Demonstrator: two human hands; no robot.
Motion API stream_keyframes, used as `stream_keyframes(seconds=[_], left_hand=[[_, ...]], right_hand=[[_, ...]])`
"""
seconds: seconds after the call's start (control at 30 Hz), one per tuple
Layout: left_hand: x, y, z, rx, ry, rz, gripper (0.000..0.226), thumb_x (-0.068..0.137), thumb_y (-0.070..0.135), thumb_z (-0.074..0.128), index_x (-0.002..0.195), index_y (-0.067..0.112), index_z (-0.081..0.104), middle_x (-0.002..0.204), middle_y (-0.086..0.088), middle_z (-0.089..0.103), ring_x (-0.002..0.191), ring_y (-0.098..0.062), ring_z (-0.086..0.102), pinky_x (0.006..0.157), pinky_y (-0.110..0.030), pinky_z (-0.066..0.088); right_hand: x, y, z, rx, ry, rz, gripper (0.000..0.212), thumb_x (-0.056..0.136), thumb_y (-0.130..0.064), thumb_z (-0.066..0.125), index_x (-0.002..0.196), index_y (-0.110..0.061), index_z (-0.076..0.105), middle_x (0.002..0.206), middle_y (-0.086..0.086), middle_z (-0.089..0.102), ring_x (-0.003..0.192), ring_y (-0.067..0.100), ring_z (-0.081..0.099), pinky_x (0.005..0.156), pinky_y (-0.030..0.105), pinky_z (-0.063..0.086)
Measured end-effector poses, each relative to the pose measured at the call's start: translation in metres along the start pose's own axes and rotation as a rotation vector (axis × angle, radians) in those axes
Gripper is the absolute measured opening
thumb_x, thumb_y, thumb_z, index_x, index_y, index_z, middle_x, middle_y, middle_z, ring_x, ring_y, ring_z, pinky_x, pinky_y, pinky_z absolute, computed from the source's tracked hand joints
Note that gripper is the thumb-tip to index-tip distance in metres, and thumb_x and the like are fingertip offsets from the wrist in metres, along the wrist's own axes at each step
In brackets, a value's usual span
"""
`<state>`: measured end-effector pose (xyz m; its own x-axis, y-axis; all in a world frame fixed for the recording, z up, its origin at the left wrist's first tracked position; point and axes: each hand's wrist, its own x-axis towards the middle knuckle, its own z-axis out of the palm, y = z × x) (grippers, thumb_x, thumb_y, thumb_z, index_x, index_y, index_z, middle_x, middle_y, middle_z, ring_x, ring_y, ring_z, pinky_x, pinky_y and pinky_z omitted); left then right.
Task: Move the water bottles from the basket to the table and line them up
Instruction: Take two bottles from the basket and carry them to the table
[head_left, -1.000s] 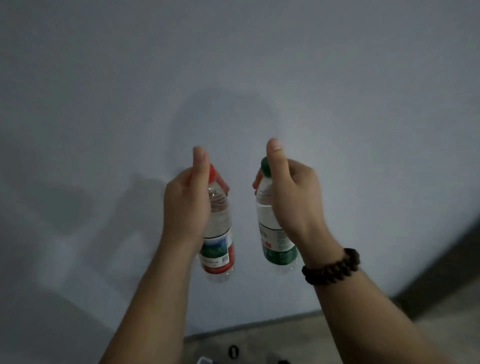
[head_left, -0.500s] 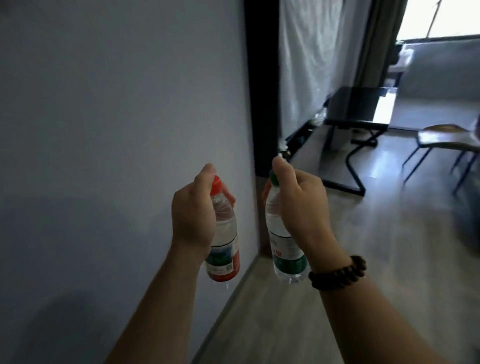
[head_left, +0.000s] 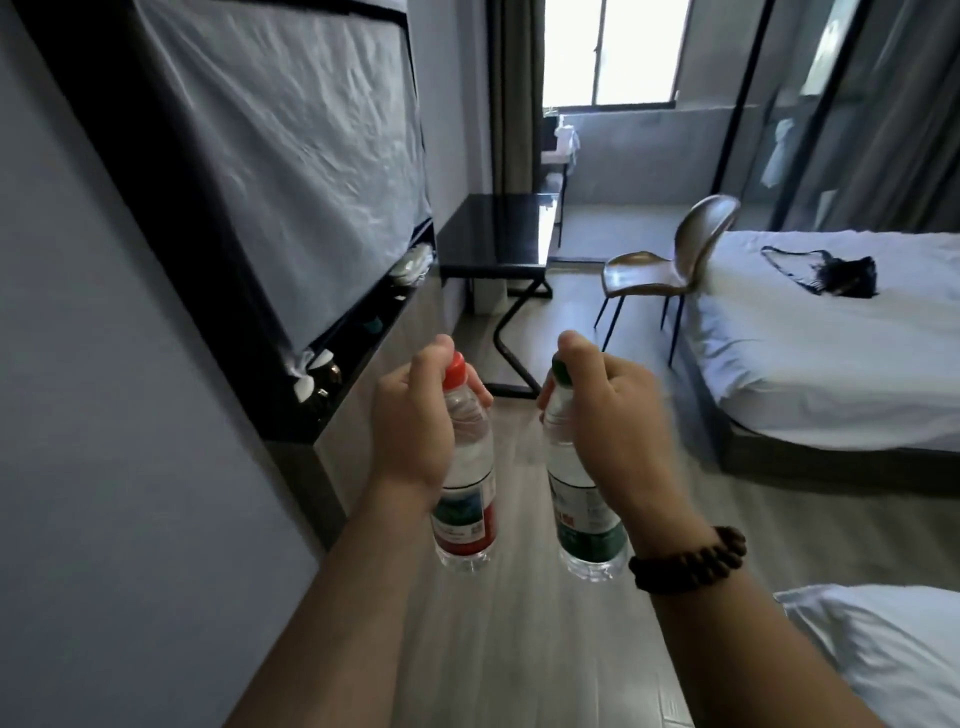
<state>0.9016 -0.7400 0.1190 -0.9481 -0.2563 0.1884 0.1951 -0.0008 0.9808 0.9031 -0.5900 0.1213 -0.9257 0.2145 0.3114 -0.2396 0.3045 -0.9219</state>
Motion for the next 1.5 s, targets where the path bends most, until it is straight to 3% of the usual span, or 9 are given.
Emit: stream_keyframes(seconds=[0.23, 0.33, 0.43, 0.7, 0.8, 0.93, 1.27, 1.4, 1.5], left_hand=[[0.096, -0.036, 0.107, -0.063, -0.147, -0.054, 0.060, 0.088, 0.045, 0.051, 0.080, -0.013, 0.064, 0.071, -0.025, 0.069, 0.064, -0.029, 0.066, 0.059, -0.030, 0.055], [0.147, -0.060, 0.143, -0.090, -0.196, -0.072, 0.052, 0.092, 0.041, 0.052, 0.078, -0.007, 0.066, 0.069, -0.021, 0.069, 0.064, -0.029, 0.066, 0.062, -0.034, 0.055], [0.206, -0.078, 0.179, -0.087, -0.235, -0.069, 0.047, 0.101, 0.032, 0.049, 0.075, -0.003, 0.066, 0.066, -0.017, 0.068, 0.062, -0.028, 0.065, 0.065, -0.037, 0.055], [0.384, -0.096, 0.268, -0.016, -0.320, -0.021, 0.051, 0.099, 0.033, 0.051, 0.068, -0.004, 0.069, 0.066, -0.015, 0.072, 0.063, -0.024, 0.067, 0.070, -0.039, 0.056], [0.436, -0.109, 0.298, -0.020, -0.344, -0.027, 0.051, 0.093, 0.040, 0.052, 0.059, 0.006, 0.070, 0.064, -0.015, 0.071, 0.063, -0.028, 0.066, 0.070, -0.043, 0.057], [0.503, -0.136, 0.336, -0.008, -0.364, -0.046, 0.049, 0.090, 0.044, 0.050, 0.054, 0.016, 0.069, 0.064, -0.012, 0.071, 0.063, -0.028, 0.067, 0.071, -0.043, 0.057], [0.679, -0.192, 0.460, 0.045, -0.324, -0.050, 0.054, 0.096, 0.038, 0.049, 0.064, -0.002, 0.067, 0.065, -0.016, 0.070, 0.060, -0.022, 0.065, 0.064, -0.034, 0.053], [0.755, -0.198, 0.509, 0.055, -0.257, -0.059, 0.055, 0.087, 0.045, 0.047, 0.059, 0.003, 0.068, 0.064, -0.016, 0.070, 0.060, -0.024, 0.065, 0.063, -0.035, 0.054], [0.809, -0.204, 0.538, 0.014, -0.189, -0.051, 0.055, 0.093, 0.039, 0.048, 0.064, -0.003, 0.068, 0.062, -0.016, 0.069, 0.057, -0.022, 0.064, 0.056, -0.029, 0.054]], right_hand=[[0.112, 0.067, -0.042, -0.033, 0.131, 0.080, 0.066, 0.092, -0.065, 0.042, 0.070, -0.009, 0.069, 0.071, 0.029, 0.065, 0.065, 0.045, 0.064, 0.062, 0.063, 0.054], [0.162, 0.090, -0.045, -0.045, 0.170, 0.097, 0.059, 0.090, -0.065, 0.042, 0.071, -0.018, 0.072, 0.066, 0.019, 0.068, 0.065, 0.041, 0.067, 0.066, 0.061, 0.056], [0.222, 0.115, -0.043, -0.051, 0.220, 0.100, 0.063, 0.087, -0.064, 0.042, 0.064, -0.013, 0.070, 0.065, 0.009, 0.071, 0.064, 0.035, 0.069, 0.071, 0.059, 0.057], [0.393, 0.162, -0.029, -0.105, 0.355, 0.126, 0.063, 0.087, -0.063, 0.041, 0.064, -0.012, 0.070, 0.063, 0.007, 0.071, 0.066, 0.033, 0.069, 0.073, 0.059, 0.056], [0.444, 0.182, -0.027, -0.125, 0.383, 0.148, 0.065, 0.088, -0.062, 0.040, 0.059, -0.012, 0.069, 0.062, 0.007, 0.070, 0.066, 0.032, 0.068, 0.073, 0.057, 0.056], [0.513, 0.215, -0.026, -0.150, 0.396, 0.173, 0.067, 0.089, -0.063, 0.038, 0.057, -0.014, 0.070, 0.060, 0.008, 0.069, 0.062, 0.028, 0.067, 0.070, 0.054, 0.056], [0.740, 0.311, -0.026, -0.062, 0.321, 0.154, 0.056, 0.089, -0.059, 0.042, 0.061, -0.018, 0.069, 0.062, 0.008, 0.070, 0.064, 0.030, 0.068, 0.072, 0.054, 0.056], [0.840, 0.327, -0.026, -0.040, 0.246, 0.125, 0.056, 0.092, -0.054, 0.044, 0.062, -0.015, 0.069, 0.063, 0.004, 0.071, 0.065, 0.025, 0.069, 0.074, 0.054, 0.056], [0.905, 0.338, -0.021, -0.033, 0.221, 0.112, 0.055, 0.095, -0.051, 0.046, 0.061, -0.015, 0.070, 0.062, 0.000, 0.071, 0.062, 0.018, 0.068, 0.071, 0.045, 0.057]])
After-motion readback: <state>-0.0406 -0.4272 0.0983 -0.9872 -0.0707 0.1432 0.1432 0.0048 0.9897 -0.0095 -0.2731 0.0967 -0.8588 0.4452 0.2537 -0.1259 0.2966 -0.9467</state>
